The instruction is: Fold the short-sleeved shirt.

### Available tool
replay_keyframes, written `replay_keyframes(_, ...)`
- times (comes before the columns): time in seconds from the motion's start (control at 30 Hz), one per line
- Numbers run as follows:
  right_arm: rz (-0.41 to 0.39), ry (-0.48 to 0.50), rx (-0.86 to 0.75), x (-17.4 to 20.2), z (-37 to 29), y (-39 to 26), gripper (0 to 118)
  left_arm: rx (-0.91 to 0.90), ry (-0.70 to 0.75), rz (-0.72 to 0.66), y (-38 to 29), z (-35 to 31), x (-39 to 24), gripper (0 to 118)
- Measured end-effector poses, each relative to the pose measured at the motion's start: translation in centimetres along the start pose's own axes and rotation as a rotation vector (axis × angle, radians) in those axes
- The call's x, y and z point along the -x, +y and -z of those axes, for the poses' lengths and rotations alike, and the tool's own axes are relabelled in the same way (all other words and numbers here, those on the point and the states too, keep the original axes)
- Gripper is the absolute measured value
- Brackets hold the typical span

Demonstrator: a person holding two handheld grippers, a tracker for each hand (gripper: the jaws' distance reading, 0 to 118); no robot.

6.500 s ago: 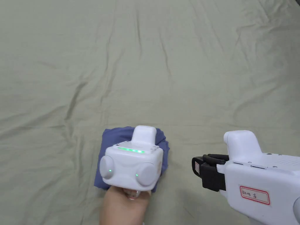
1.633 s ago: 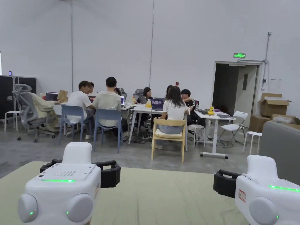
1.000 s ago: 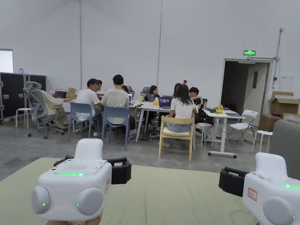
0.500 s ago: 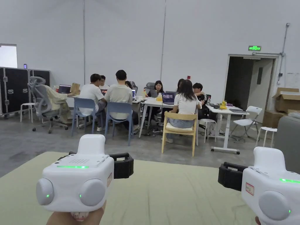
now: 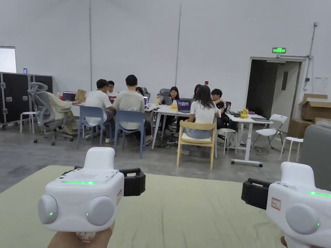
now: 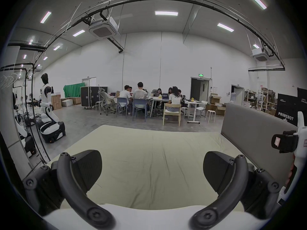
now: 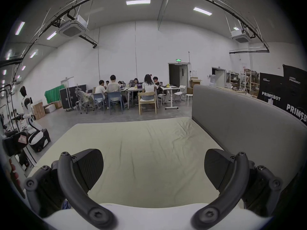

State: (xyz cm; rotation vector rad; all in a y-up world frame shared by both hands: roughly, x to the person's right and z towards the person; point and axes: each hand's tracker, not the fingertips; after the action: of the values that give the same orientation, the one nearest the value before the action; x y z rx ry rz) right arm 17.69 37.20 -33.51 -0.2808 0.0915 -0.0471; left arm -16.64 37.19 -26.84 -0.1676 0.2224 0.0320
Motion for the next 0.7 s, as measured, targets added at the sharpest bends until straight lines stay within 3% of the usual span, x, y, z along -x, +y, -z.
replay_keyframes(0.33,0.072,0.043,0.017,-0.96,-0.05,-0.1,118,0.008,-0.006,0.0,-0.18,0.59,0.13,118)
replay_keyframes(0.7,0.05,0.043,0.02,-0.58,0.05,-0.17,118,0.018,0.0,0.007,-0.29,0.94,0.34,118)
